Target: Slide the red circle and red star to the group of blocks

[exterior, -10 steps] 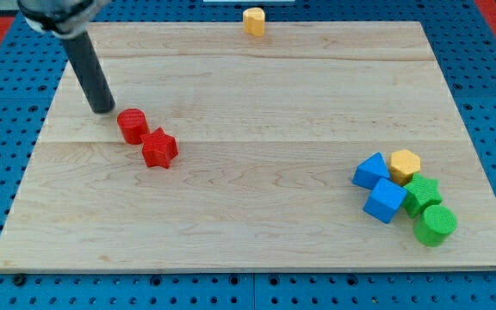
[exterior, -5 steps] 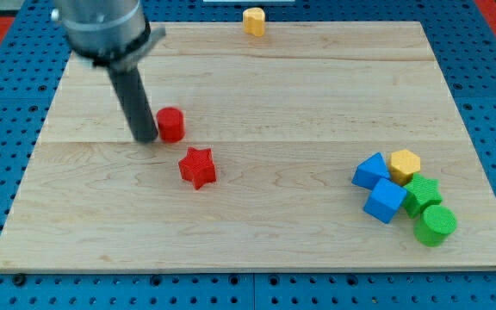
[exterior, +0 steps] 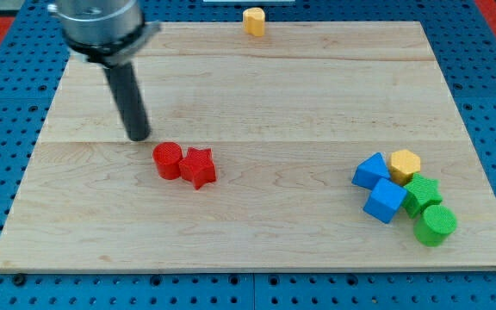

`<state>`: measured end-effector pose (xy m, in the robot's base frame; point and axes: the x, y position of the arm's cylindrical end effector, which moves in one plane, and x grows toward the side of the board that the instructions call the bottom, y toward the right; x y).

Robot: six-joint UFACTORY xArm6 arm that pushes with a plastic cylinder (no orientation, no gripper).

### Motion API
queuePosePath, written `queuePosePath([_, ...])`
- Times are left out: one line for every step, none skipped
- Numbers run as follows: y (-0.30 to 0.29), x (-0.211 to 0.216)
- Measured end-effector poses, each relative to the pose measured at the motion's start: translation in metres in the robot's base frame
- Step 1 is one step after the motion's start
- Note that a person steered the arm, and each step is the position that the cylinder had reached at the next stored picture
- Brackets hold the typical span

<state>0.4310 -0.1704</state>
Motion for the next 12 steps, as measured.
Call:
queuePosePath([-0.014,0.009])
queuePosePath([0.043,0.054])
queuePosePath([0.098,0.074])
queuePosePath([0.154,0.079])
queuePosePath([0.215,0.081])
queuePosePath([0.252,0.1])
queuePosePath([0.139,0.101])
queuePosePath([0.01,0.056])
queuePosePath([0.045,0.019])
queuePosePath([0.156,0.051])
queuePosePath([0.222,0.096])
queuePosePath([0.178,0.097])
